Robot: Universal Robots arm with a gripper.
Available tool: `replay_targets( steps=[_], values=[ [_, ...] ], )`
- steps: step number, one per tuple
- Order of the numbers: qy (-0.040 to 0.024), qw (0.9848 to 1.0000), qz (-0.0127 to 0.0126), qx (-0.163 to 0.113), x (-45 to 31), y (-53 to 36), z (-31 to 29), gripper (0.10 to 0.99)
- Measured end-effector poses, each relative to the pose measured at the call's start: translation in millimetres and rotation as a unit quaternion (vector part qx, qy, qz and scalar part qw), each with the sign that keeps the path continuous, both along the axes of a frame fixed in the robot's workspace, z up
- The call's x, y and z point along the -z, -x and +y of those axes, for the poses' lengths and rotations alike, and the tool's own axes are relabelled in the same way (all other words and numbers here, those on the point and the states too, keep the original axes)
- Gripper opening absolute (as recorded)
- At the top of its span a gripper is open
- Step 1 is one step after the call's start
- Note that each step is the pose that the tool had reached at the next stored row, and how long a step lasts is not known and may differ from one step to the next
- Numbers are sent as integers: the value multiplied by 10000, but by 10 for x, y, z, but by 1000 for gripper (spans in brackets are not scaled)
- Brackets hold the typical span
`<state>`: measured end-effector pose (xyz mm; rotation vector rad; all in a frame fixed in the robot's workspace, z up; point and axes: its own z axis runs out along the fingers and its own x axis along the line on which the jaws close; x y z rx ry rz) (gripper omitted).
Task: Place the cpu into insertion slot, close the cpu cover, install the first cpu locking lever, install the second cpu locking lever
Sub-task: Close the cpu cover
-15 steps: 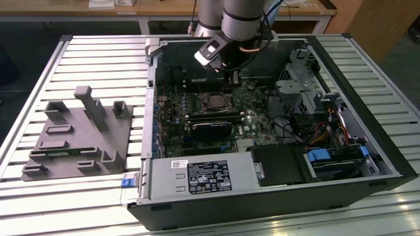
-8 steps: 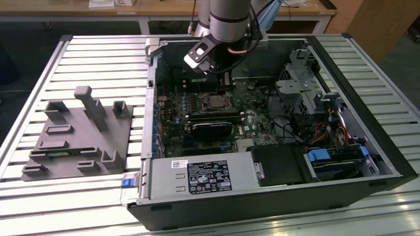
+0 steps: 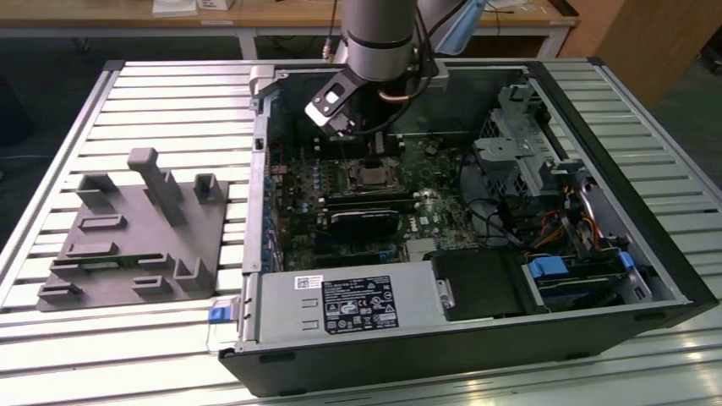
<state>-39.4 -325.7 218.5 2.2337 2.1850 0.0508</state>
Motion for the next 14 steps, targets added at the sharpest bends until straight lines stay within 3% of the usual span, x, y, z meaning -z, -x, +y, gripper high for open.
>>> replay_targets(
  steps=[3,9,14],
  values=[
    [-23,10000,-3,-16,39,25,0,106],
    [-26,10000,-3,-78,45,26,0,106],
    [-26,9988,-2,-498,47,26,0,106]
  ],
)
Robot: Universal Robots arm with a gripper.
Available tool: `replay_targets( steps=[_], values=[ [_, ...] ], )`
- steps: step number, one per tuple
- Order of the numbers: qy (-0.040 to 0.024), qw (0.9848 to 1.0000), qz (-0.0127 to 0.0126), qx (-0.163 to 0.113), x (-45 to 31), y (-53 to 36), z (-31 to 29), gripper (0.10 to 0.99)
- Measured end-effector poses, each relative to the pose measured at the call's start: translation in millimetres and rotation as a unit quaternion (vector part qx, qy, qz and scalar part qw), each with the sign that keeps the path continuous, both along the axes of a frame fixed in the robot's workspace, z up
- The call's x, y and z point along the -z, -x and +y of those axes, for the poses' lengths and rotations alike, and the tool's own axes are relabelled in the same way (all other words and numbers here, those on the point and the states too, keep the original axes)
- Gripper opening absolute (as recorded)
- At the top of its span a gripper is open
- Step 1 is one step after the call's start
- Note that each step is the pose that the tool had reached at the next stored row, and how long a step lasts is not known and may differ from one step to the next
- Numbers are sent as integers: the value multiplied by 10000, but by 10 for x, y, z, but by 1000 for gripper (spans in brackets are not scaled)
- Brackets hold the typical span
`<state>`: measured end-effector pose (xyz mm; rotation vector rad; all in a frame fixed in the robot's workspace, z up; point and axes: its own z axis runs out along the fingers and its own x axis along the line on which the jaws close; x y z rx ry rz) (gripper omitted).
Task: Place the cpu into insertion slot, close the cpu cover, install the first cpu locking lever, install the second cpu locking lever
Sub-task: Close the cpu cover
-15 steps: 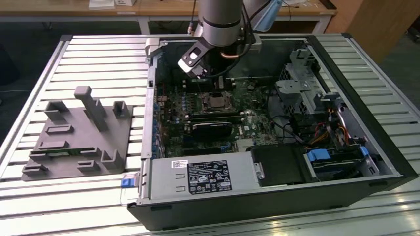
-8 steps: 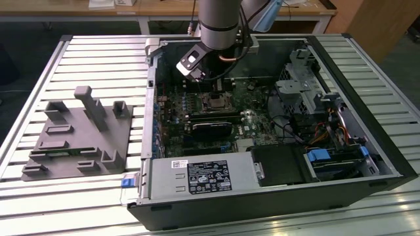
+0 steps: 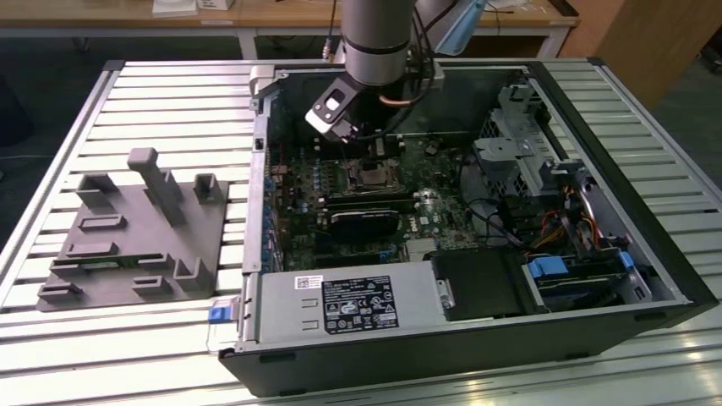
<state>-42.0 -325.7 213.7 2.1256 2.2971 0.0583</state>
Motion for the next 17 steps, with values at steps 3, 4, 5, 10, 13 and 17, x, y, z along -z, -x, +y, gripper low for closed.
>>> replay_targets(
  steps=[3,4,5,10,13,17],
  values=[
    [0,9996,0,-278,2,0,0,106],
    [0,9993,0,-367,3,0,0,106],
    [0,9990,0,-458,3,0,0,106],
    [0,9958,0,-914,6,0,0,106],
    [0,9930,0,-1182,8,0,0,106],
    [0,9881,0,-1539,10,0,0,106]
  ],
)
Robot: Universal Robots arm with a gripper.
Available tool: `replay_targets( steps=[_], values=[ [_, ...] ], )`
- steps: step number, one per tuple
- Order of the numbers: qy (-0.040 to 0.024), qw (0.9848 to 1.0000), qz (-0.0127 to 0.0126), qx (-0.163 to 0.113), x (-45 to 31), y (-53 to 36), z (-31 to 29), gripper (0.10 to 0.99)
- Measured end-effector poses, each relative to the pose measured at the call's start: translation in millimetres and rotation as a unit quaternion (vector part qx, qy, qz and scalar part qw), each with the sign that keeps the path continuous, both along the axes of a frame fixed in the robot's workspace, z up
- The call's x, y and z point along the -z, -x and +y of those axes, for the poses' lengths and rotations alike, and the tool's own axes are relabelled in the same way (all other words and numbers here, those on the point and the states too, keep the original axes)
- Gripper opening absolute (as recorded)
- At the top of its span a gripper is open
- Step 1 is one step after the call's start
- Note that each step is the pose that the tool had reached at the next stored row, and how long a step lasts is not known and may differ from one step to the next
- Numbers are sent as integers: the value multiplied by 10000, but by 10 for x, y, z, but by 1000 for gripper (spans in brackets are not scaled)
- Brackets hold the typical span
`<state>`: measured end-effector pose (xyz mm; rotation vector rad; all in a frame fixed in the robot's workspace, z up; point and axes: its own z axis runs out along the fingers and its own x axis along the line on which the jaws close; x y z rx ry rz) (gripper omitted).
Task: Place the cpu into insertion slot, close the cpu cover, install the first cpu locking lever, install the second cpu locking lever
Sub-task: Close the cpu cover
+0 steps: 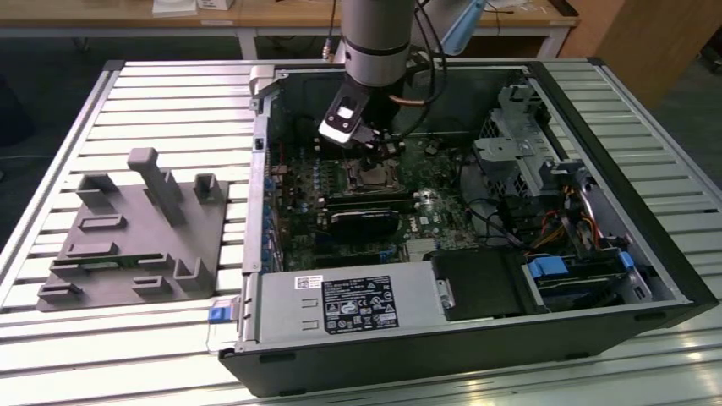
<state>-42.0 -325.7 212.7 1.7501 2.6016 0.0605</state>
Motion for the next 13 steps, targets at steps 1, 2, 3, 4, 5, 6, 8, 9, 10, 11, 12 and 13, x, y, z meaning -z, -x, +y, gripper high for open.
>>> replay_targets(
  steps=[1,2,3,4,5,6,8,9,10,11,12,13],
  values=[
    [0,10000,0,-98,1,0,0,106],
    [0,9998,0,-189,2,0,0,106],
    [0,9996,0,-278,2,0,0,106],
    [0,9993,1,-368,4,0,0,106],
    [0,9990,0,-458,5,0,0,106],
    [0,9985,0,-548,7,0,0,106],
    [0,9974,1,-727,9,0,0,106],
    [0,9966,0,-825,11,0,0,106],
    [0,9958,0,-914,12,0,0,106],
    [0,9949,0,-1004,13,0,0,106],
    [0,9940,0,-1093,15,0,0,106],
    [0,9930,0,-1183,16,0,0,106]
  ],
)
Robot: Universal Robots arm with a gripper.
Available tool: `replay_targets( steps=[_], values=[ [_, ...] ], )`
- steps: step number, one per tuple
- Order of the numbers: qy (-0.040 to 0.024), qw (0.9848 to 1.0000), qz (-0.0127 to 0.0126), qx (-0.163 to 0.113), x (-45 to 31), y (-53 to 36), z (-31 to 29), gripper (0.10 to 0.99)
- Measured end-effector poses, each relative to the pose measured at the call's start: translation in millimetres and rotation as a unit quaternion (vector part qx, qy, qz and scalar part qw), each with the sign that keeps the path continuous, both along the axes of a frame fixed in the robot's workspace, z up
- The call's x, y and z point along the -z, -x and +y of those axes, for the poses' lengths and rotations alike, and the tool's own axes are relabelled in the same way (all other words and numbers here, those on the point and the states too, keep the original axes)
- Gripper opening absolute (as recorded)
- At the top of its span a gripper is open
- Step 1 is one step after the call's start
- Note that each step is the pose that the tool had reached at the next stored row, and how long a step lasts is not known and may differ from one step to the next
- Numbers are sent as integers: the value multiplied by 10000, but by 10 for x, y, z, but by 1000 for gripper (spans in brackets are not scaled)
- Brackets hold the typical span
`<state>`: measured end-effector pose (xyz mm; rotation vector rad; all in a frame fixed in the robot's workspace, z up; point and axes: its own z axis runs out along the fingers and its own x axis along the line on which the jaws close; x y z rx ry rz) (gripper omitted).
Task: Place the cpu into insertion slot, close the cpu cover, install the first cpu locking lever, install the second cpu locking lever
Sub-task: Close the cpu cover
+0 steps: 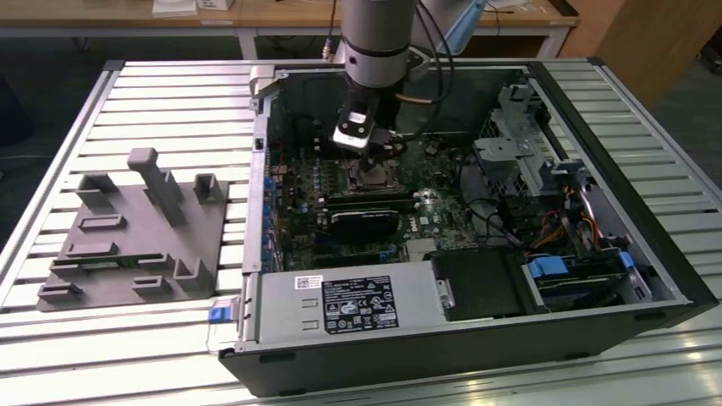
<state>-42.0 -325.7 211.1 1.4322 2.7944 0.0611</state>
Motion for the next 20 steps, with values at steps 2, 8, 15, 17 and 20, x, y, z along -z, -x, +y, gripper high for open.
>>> replay_targets(
  steps=[2,8,15,17,20],
  values=[
    [0,9998,0,-180,3,0,0,106],
    [0,9974,0,-727,11,0,0,106],
    [0,9907,0,-1361,19,0,0,106],
    [0,9880,0,-1542,20,0,0,106],
    [0,9834,0,-1812,23,0,0,106]
  ],
)
